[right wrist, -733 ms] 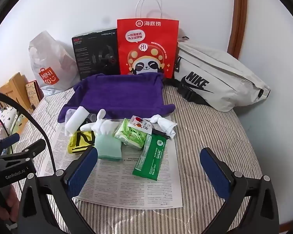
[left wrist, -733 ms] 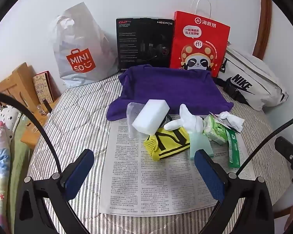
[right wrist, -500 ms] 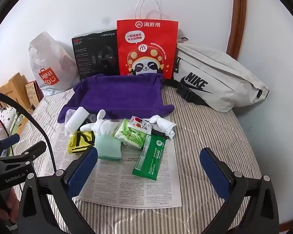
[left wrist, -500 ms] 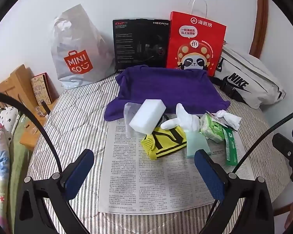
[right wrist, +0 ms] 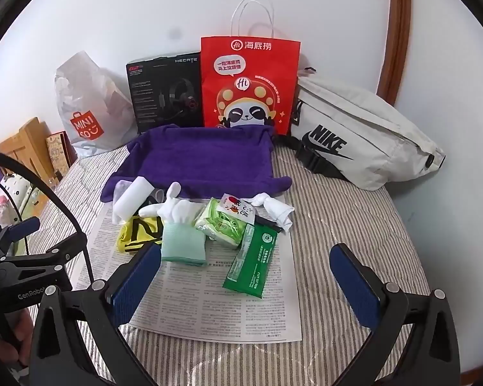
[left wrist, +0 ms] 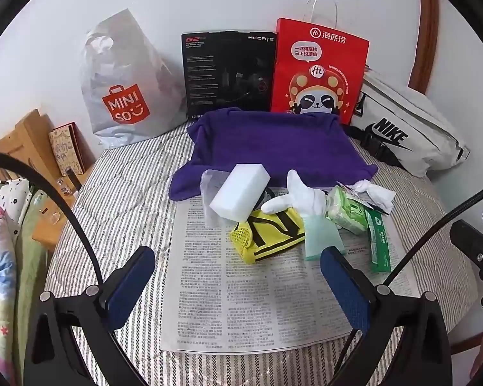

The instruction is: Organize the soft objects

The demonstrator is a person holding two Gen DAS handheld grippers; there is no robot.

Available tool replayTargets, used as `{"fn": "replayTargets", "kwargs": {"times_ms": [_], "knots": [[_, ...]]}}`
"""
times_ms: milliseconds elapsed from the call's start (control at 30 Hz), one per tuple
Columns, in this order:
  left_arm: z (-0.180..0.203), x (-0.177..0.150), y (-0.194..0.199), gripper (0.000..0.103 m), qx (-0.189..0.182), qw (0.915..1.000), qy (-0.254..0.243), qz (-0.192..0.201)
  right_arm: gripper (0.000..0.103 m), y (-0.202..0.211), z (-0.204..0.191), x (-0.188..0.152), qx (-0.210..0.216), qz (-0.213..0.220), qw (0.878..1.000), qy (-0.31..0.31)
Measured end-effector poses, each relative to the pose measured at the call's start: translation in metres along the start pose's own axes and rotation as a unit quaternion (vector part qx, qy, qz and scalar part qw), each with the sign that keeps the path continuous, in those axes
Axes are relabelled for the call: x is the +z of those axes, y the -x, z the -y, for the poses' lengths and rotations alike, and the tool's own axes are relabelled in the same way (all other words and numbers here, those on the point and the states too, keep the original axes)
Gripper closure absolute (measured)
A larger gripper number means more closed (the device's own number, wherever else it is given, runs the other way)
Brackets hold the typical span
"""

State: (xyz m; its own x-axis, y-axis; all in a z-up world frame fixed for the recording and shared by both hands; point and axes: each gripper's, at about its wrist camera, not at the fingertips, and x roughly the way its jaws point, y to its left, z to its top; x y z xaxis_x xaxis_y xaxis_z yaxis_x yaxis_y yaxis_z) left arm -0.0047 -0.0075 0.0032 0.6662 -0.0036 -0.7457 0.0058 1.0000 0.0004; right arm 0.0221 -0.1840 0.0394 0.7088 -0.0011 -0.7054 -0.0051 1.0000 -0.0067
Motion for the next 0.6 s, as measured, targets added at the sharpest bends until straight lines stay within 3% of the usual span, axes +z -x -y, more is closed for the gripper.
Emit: {"fn": "replayTargets", "kwargs": {"times_ms": [600], "knots": [[0.0013, -0.0004, -0.0004, 0.0, 0.0, 1.0, 0.0, 0.001, 0.0, 0.0053, -0.0041, 0.0009, 0.006, 0.006, 1.0, 0.003]]}}
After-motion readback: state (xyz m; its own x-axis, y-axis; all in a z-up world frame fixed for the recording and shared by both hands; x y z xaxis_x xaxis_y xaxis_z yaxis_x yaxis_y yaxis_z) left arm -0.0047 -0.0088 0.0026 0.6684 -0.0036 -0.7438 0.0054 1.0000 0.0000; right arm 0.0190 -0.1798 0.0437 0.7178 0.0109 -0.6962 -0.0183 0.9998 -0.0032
